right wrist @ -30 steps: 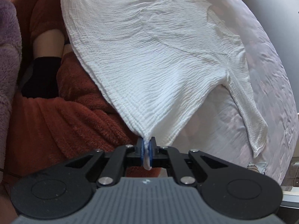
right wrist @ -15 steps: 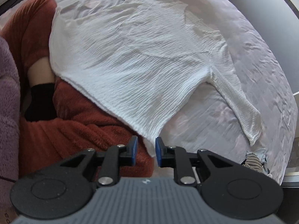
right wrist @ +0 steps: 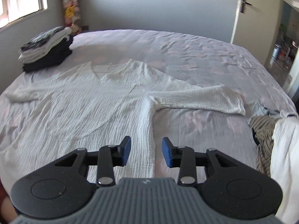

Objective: Fold clothes

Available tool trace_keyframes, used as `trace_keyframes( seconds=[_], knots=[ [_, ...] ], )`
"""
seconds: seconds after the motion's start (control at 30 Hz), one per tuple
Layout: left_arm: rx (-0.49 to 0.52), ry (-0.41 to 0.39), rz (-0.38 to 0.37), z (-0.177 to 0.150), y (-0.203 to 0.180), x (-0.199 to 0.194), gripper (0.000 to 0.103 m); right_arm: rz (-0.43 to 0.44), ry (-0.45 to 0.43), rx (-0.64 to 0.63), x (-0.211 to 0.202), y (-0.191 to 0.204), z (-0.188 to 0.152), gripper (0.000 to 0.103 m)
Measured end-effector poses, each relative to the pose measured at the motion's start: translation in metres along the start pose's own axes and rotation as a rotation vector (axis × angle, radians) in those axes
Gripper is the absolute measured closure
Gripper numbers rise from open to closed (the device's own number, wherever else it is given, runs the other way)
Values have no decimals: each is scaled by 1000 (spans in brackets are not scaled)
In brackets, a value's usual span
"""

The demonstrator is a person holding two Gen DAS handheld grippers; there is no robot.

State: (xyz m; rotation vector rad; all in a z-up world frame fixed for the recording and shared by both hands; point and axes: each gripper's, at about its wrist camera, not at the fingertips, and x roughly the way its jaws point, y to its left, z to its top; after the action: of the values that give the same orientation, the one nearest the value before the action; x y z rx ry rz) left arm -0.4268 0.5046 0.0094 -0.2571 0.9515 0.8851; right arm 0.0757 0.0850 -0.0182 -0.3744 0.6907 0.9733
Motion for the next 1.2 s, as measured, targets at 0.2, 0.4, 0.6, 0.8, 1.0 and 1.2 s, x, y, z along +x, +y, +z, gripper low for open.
trace_keyframes(
  seconds=[0.2,0.4,0.6,0.8,1.0,1.2],
  knots=[
    [-178,-15,52,-15,50,44,51,-53,-40,224,32,-8,-29,51],
    [-414,-65,8,-21,94,86,43,-76,-38,299,41,-15,-33,48],
    [-588,-117,-68,-5,114,136,37,-97,16,268,54,-8,-31,49],
    [-688,-111,-92,16,124,189,36,-111,61,244,66,-3,-26,49],
    [-702,-58,-143,25,124,225,74,-116,103,224,77,1,-23,49],
    [-598,-153,-183,50,106,193,98,-92,115,240,81,-2,-22,49]
  ],
)
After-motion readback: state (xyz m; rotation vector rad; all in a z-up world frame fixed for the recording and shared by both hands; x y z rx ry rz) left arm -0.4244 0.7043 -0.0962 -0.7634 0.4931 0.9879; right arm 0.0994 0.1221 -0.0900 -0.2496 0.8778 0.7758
